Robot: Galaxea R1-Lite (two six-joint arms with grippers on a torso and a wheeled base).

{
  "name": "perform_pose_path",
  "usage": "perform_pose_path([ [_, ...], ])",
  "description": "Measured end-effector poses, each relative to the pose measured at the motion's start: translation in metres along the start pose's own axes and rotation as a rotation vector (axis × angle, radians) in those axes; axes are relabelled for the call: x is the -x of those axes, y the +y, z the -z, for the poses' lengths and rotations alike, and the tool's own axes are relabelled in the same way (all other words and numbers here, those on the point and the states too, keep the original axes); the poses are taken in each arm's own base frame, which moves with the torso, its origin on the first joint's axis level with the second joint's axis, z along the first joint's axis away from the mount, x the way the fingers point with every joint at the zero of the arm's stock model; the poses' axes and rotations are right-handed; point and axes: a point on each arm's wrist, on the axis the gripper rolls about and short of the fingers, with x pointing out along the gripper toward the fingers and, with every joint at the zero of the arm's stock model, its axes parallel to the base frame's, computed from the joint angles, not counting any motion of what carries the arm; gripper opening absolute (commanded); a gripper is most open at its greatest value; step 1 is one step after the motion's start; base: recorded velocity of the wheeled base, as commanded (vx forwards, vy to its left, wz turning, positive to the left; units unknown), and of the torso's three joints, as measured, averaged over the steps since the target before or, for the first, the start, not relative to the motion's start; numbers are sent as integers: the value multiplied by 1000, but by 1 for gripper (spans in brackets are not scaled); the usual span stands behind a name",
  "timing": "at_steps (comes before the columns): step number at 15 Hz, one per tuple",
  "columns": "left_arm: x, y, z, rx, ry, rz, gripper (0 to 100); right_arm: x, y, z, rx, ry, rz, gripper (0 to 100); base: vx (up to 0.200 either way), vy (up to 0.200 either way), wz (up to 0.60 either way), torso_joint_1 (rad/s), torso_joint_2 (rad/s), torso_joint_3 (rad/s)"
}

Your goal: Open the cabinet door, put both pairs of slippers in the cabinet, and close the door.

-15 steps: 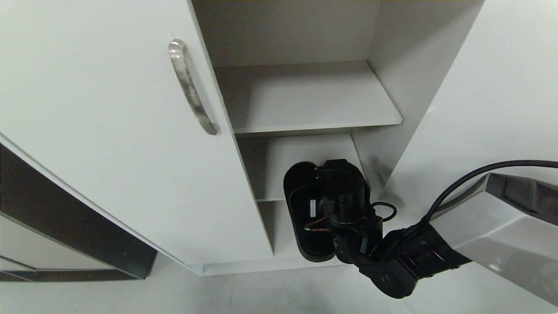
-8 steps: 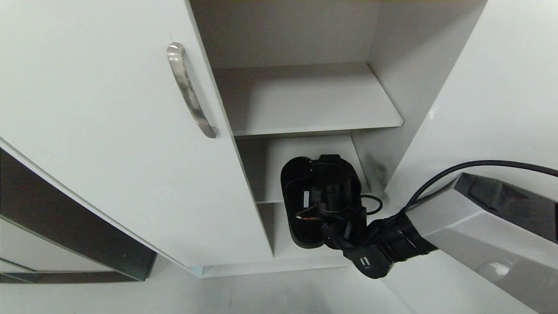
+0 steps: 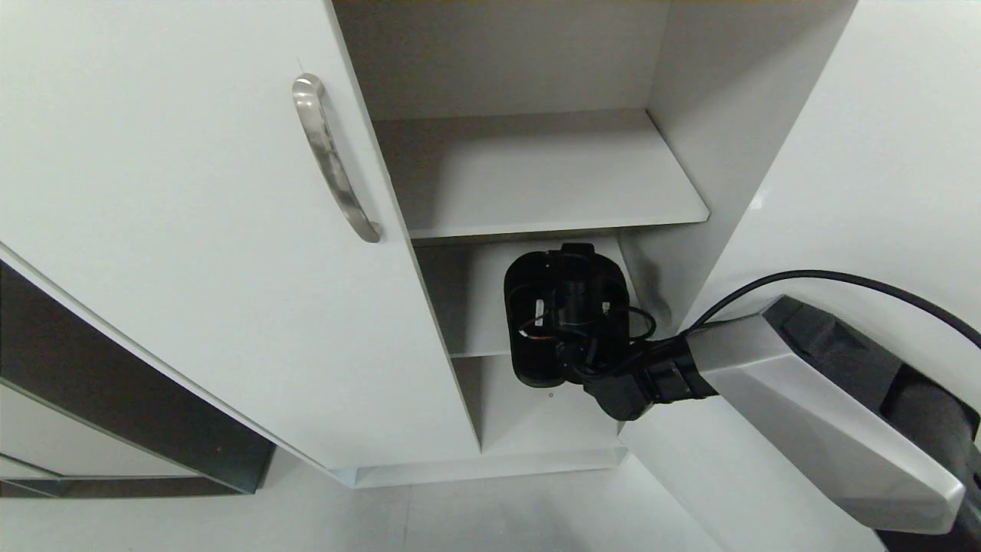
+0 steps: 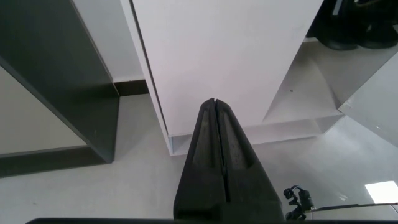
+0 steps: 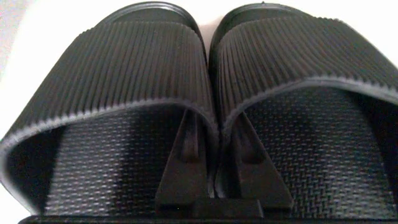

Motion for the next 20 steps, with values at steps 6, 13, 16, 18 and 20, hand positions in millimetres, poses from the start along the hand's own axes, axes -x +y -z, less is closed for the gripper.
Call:
perform_pose_path([
  [6, 0, 0, 0, 0, 0, -1, 0, -14, 4, -15, 9, -65, 9, 0, 0, 0, 0, 0, 0, 0],
  [13, 0, 0, 0, 0, 0, 0, 0, -23, 5, -7, 17, -68, -6, 0, 0, 0, 0, 0, 0, 0],
  [16, 0, 0, 0, 0, 0, 0, 0, -24, 5, -6, 18, -67, -5, 100, 0, 0, 0, 0, 0, 0],
  [18, 0, 0, 0, 0, 0, 0, 0, -24, 4, -4, 20, -64, -1, 100, 0, 0, 0, 0, 0, 0],
  [20, 0, 0, 0, 0, 0, 0, 0, -23, 4, -2, 26, -58, 5, 100, 0, 0, 0, 0, 0, 0],
])
